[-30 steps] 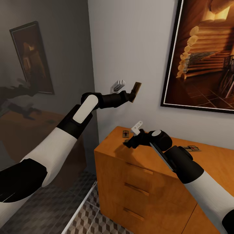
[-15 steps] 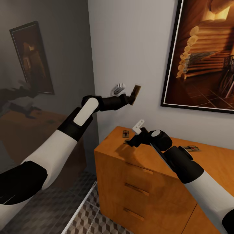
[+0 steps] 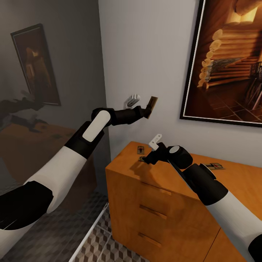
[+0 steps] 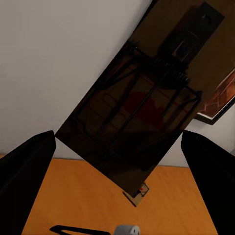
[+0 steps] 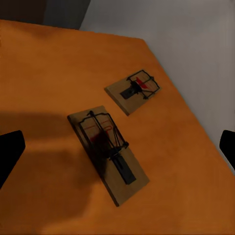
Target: Take the four mousetraps from the cabinet in the bathroom and place them on the bathroom floor. Make sure all four end up on the same floor surface, and ensure that at least two of them are either under or directly next to the same bathroom sink.
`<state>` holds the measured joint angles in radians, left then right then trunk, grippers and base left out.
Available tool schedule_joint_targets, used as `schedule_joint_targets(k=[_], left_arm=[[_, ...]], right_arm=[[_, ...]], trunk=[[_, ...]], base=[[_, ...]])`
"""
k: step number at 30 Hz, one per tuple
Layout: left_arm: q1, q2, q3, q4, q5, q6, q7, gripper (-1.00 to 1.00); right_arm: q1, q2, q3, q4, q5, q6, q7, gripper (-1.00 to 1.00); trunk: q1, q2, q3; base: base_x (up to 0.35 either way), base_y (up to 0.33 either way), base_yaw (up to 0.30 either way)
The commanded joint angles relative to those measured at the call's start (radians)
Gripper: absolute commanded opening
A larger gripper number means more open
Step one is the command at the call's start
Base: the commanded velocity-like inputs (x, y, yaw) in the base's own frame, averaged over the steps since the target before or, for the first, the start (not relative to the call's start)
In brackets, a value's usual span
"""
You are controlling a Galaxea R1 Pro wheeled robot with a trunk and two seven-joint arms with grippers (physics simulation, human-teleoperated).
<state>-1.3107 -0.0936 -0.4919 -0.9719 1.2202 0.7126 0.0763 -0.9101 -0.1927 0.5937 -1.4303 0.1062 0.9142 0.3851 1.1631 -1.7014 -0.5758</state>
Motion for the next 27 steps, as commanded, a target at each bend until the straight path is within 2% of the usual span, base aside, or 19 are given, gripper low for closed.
schedule_joint_targets(k=[1, 12, 17, 20, 21, 23, 24, 27], left_arm=[[-0.001, 0.0, 0.0, -0.001, 0.01, 0.002, 0.008, -1.0], [0.001, 0.002, 0.0, 0.0, 0.01, 0.002, 0.008, -1.0], [0.007, 0.002, 0.0, 0.001, 0.009, 0.001, 0.008, -1.0], [0.009, 0.002, 0.0, 0.0, 0.009, 0.001, 0.008, -1.0], [0.01, 0.002, 0.0, 0.0, 0.009, 0.001, 0.008, -1.0], [0.01, 0.002, 0.0, 0.0, 0.009, 0.001, 0.008, -1.0], [0.011, 0.002, 0.0, 0.0, 0.009, 0.001, 0.008, -1.0], [0.011, 0.002, 0.0, 0.001, 0.009, 0.001, 0.008, -1.0]], right_arm=[[-0.001, -0.001, 0.001, -0.001, 0.01, 0.003, 0.008, 1.0], [-0.001, -0.007, -0.005, -0.001, 0.012, 0.005, 0.012, 1.0], [-0.037, -0.01, -0.007, 0.0, 0.009, 0.01, 0.063, 1.0], [-0.094, -0.024, -0.013, 0.034, 0.006, 0.011, 0.171, 1.0], [-0.118, -0.031, -0.02, 0.067, 0.006, 0.012, 0.232, 1.0], [-0.138, -0.036, -0.028, 0.111, 0.007, 0.011, 0.296, 1.0], [-0.155, -0.039, -0.033, 0.168, 0.008, 0.01, 0.359, 1.0], [-0.19, -0.043, -0.037, 0.298, 0.015, 0.002, 0.462, 1.0]], trunk=[[0.0, -0.001, -0.001], [0.0, -0.001, -0.001], [0.0, -0.001, -0.001], [0.0, -0.001, -0.001], [0.0, -0.001, -0.001], [0.0, -0.001, -0.001], [0.0, -0.001, -0.001], [0.0, -0.001, -0.001]], base=[[0.0, 0.0, 0.0], [0.0, 0.0, 0.0], [0.0, 0.0, 0.0], [0.0, 0.0, 0.0], [0.0, 0.0, 0.0], [0.0, 0.0, 0.0], [0.0, 0.0, 0.0], [0.0, 0.0, 0.0]])
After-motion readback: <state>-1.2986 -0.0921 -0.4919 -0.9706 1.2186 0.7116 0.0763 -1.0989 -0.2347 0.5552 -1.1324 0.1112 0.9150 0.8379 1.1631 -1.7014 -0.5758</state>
